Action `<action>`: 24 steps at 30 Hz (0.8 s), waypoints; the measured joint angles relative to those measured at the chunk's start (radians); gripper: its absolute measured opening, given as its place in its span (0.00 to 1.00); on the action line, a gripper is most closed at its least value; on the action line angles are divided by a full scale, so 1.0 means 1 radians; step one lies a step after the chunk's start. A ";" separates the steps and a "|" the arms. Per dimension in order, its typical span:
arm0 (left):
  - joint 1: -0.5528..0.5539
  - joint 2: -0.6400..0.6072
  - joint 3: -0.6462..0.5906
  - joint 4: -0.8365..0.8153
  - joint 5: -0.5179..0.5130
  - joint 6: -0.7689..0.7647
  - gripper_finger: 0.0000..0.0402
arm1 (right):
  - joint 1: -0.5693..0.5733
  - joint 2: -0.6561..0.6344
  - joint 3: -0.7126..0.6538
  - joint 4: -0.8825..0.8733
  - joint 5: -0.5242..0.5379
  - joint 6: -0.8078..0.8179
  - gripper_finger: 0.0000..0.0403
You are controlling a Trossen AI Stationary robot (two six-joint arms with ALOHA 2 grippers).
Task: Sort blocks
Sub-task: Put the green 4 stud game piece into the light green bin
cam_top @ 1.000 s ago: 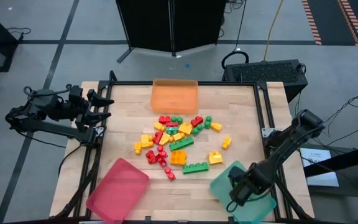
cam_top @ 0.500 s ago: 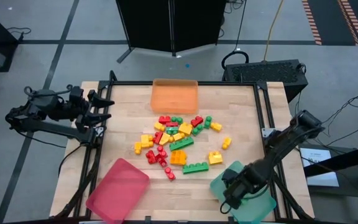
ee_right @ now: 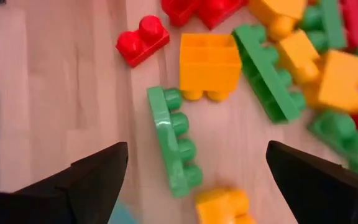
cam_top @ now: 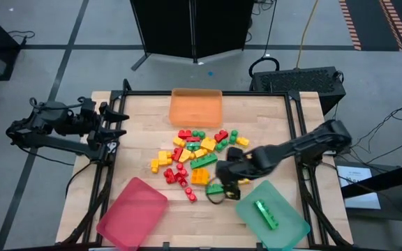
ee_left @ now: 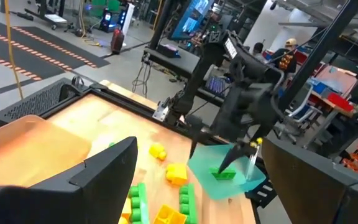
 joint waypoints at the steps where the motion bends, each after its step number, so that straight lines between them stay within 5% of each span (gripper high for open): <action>1: 0.000 0.000 0.000 -0.005 0.000 0.000 0.86 | -0.010 0.028 0.000 0.013 -0.017 -0.042 0.94; 10: 0.000 0.000 0.000 -0.049 0.000 -0.006 0.86 | -0.028 0.242 0.000 0.042 -0.131 -0.216 0.94; 18: 0.000 0.000 0.000 -0.048 -0.001 -0.006 0.86 | -0.040 0.374 0.001 0.076 -0.149 -0.199 0.92; 21: 0.000 0.000 0.000 -0.048 -0.001 -0.006 0.86 | -0.043 0.395 0.007 0.062 -0.150 -0.158 0.80; 24: 0.000 0.000 0.000 -0.048 -0.002 -0.006 0.86 | -0.044 0.401 0.006 0.057 -0.167 -0.143 0.56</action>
